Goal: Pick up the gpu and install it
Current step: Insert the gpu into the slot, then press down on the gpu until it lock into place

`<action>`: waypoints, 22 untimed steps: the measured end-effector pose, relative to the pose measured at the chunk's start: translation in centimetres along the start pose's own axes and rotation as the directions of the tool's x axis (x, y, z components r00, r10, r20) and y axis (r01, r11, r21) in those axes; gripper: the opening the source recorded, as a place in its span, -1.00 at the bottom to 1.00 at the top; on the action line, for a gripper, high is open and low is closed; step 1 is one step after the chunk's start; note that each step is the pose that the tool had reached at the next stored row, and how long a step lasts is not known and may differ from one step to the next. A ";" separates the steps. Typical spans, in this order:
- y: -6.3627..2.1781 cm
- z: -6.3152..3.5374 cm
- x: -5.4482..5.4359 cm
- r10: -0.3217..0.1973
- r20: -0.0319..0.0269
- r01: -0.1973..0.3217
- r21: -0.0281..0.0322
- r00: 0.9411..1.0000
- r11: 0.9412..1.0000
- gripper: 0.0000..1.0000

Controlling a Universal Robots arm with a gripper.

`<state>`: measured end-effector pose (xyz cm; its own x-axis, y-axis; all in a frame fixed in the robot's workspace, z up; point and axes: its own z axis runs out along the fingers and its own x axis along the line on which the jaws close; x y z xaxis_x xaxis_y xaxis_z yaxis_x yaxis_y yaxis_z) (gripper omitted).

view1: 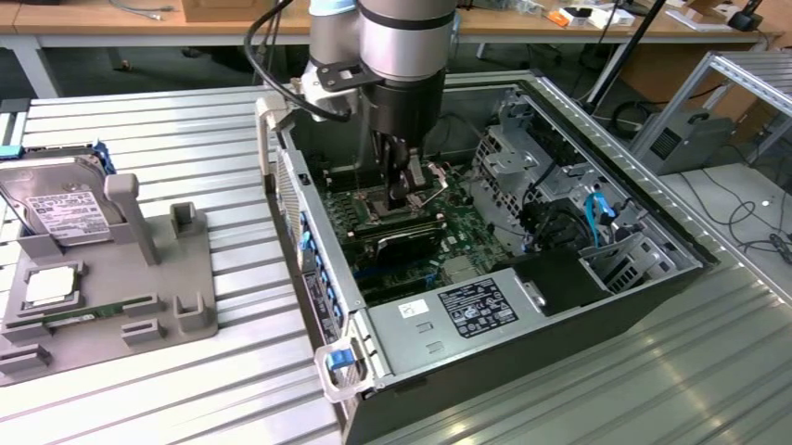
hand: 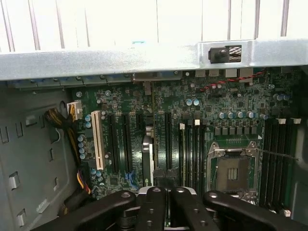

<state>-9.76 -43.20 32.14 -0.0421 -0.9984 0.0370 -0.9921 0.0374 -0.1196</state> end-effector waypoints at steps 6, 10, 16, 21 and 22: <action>0.01 0.09 0.0 -0.003 -0.003 0.003 -0.079 1.000 0.997 -0.79; 0.24 0.34 0.1 -0.004 -0.003 0.004 -0.098 1.000 0.995 -0.79; 0.72 2.28 0.3 -0.004 -0.004 0.004 -0.100 1.000 0.995 -0.79; 0.93 3.08 0.3 -0.004 -0.004 0.004 -0.100 1.000 0.995 -0.79; 0.96 3.17 0.3 -0.004 -0.004 0.004 -0.100 1.000 0.995 -0.79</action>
<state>-10.35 -43.57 28.90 -0.0381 -0.9984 0.0411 -0.9991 0.0373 -0.0201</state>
